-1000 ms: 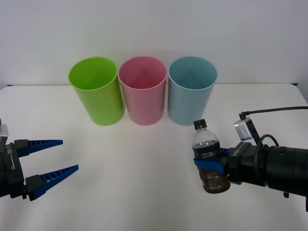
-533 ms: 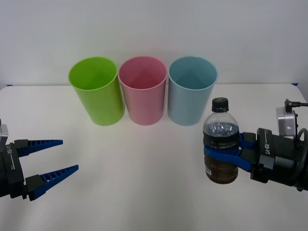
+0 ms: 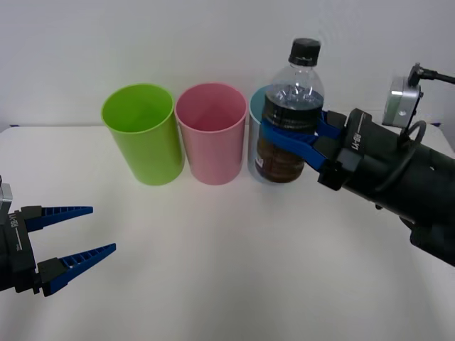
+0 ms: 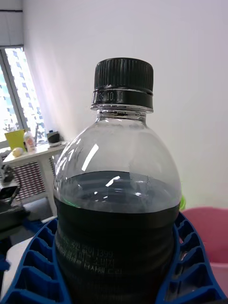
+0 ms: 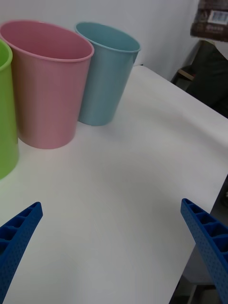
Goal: Put cans in the blue bin and PET bottles in the pink bin and trash in the green bin.
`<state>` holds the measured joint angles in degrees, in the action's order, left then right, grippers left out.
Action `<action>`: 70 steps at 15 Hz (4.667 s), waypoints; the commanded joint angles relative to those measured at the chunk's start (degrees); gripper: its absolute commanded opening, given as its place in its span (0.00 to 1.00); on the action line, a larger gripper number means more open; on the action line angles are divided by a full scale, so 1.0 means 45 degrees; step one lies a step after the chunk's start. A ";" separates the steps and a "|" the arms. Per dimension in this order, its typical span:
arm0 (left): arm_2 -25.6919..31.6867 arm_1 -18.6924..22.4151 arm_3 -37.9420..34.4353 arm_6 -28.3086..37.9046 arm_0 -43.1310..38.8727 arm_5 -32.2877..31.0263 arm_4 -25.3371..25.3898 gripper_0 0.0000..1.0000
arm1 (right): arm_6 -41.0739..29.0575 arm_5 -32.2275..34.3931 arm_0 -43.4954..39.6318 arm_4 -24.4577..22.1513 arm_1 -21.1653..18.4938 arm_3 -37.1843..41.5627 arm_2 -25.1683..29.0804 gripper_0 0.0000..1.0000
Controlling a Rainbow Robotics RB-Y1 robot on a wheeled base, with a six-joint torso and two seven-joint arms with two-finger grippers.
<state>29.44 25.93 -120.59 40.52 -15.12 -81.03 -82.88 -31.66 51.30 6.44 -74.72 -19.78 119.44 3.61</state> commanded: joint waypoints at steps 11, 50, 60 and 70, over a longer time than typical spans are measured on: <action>0.0000 0.0000 0.0000 0.0000 0.0001 0.0000 0.0000 1.00 | -0.4898 -0.2943 0.6402 -0.8512 0.1212 -0.4687 -0.2346 0.00; 0.0000 0.0000 0.0000 0.0000 0.0001 0.0000 0.0000 1.00 | -0.4429 -0.5346 0.8629 -0.7574 0.1466 -0.9394 -0.4416 1.00; 0.0000 0.0000 0.0000 0.0000 0.0001 0.0000 0.0000 1.00 | -0.3746 0.0377 0.4039 -0.3121 -0.1737 -0.3339 -0.1057 1.00; 0.0000 0.0000 0.0000 0.0000 0.0001 0.0000 0.0000 1.00 | 0.1528 0.5435 -0.1020 -0.1090 -0.1737 -0.2558 0.2576 1.00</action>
<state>29.44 25.93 -120.59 40.52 -15.12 -81.03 -82.88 -26.73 74.44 3.39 -79.97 -27.60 107.95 14.33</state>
